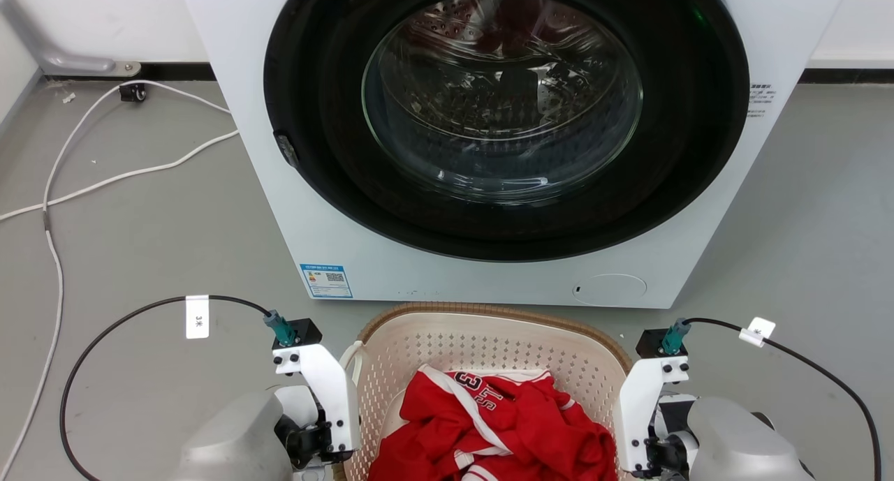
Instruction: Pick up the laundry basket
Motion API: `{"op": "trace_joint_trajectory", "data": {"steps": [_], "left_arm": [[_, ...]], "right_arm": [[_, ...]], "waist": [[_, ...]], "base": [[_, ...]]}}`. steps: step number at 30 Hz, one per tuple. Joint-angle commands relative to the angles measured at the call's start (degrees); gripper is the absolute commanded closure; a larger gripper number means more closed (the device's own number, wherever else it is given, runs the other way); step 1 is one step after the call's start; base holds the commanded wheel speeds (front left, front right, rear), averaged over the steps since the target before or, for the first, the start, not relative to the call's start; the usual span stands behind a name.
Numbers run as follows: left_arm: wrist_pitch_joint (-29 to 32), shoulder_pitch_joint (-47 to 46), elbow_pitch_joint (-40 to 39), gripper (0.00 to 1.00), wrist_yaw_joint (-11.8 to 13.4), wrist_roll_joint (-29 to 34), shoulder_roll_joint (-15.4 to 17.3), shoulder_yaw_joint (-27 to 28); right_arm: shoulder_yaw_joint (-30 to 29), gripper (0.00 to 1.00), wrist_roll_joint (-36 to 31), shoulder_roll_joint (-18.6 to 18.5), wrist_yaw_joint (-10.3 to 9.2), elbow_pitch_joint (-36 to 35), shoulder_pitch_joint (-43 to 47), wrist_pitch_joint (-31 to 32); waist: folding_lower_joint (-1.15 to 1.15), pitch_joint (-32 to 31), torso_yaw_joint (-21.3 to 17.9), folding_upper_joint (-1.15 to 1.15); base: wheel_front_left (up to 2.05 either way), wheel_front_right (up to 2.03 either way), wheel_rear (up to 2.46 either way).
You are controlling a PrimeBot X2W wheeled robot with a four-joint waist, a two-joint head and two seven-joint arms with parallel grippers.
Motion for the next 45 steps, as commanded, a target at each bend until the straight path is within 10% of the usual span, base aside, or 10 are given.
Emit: {"op": "trace_joint_trajectory", "data": {"steps": [1, 45], "left_arm": [[-0.53, -0.80, -0.71, 1.00, -0.30, -0.54, -1.23, 0.13], [-1.13, -0.30, 0.00, 1.00, -0.30, -2.04, -1.62, -0.93]], "right_arm": [[0.53, 1.00, 0.46, 1.41, 0.78, -0.42, -0.46, -0.15], [2.91, 1.00, 2.80, 1.45, 0.79, 0.02, -0.28, -0.54]], "waist": [[0.00, -0.07, -0.02, 0.00], [0.00, -0.52, -0.22, 0.00]], "base": [[0.00, 0.00, 0.00], [0.00, 0.00, 0.00]]}}
